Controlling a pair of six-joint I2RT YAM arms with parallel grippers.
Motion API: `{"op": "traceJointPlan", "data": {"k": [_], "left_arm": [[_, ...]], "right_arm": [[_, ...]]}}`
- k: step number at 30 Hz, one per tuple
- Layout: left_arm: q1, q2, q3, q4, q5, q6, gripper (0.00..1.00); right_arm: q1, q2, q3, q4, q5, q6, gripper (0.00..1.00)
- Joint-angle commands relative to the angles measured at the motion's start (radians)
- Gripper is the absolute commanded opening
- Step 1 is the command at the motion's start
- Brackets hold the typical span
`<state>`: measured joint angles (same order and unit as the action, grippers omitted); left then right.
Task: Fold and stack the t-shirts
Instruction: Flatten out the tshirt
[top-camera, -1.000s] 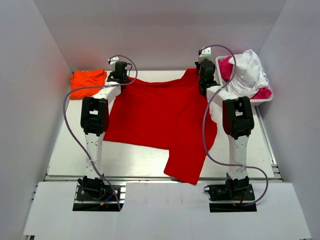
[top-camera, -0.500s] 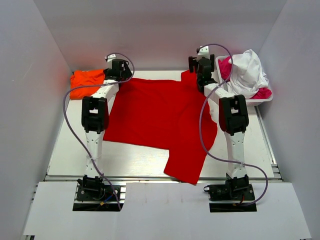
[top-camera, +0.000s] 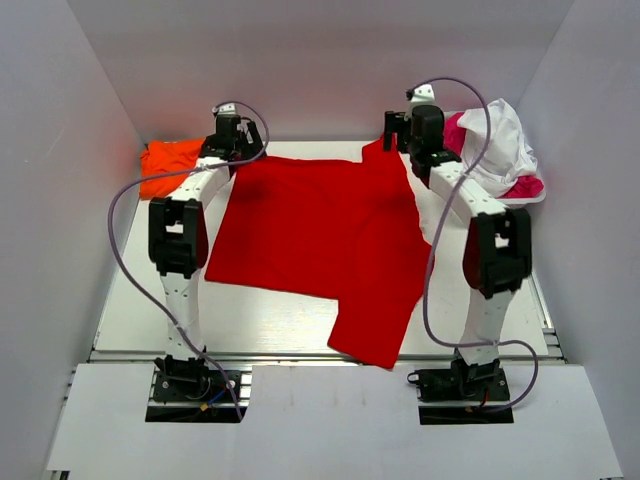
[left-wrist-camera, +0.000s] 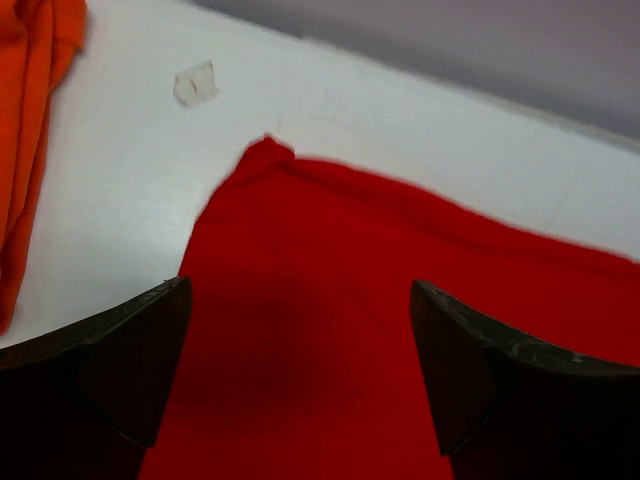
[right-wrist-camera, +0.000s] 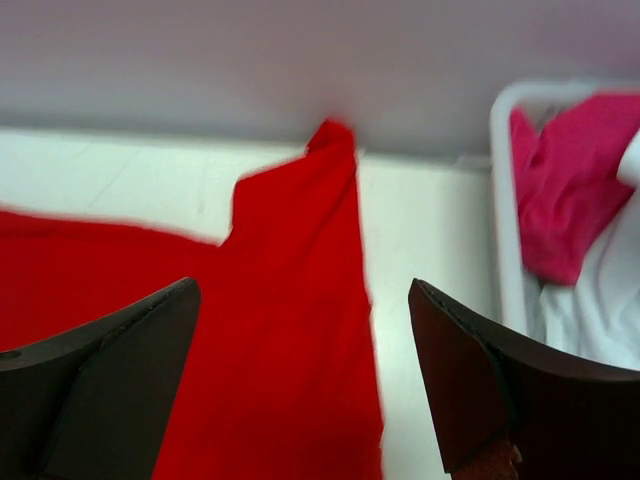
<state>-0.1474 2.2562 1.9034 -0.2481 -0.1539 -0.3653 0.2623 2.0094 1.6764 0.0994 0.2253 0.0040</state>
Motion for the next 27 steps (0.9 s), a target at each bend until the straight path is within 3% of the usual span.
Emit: {"op": "traceJointPlan", "data": {"k": [1,6,9,27], "left_arm": [[-0.021,-0.142,-0.116,-0.106,0.054,0.046,1.0],[-0.021,-0.242,-0.372,-0.138,0.071,0.025,1.0],[-0.021,-0.297,-0.513,-0.062,0.157,0.025,1.0],[-0.001,-0.383,-0.75,-0.048,0.166,-0.06,1.0]], "right_arm": [[0.002,-0.118,-0.09,-0.235,-0.086,0.163,0.9],[0.002,-0.276,-0.432,-0.271,-0.21,0.273,0.9],[0.002,-0.301,-0.507,-0.273,-0.215,0.28,0.9],[-0.037,-0.092,-0.463,-0.334,-0.13,0.347,0.9]]}}
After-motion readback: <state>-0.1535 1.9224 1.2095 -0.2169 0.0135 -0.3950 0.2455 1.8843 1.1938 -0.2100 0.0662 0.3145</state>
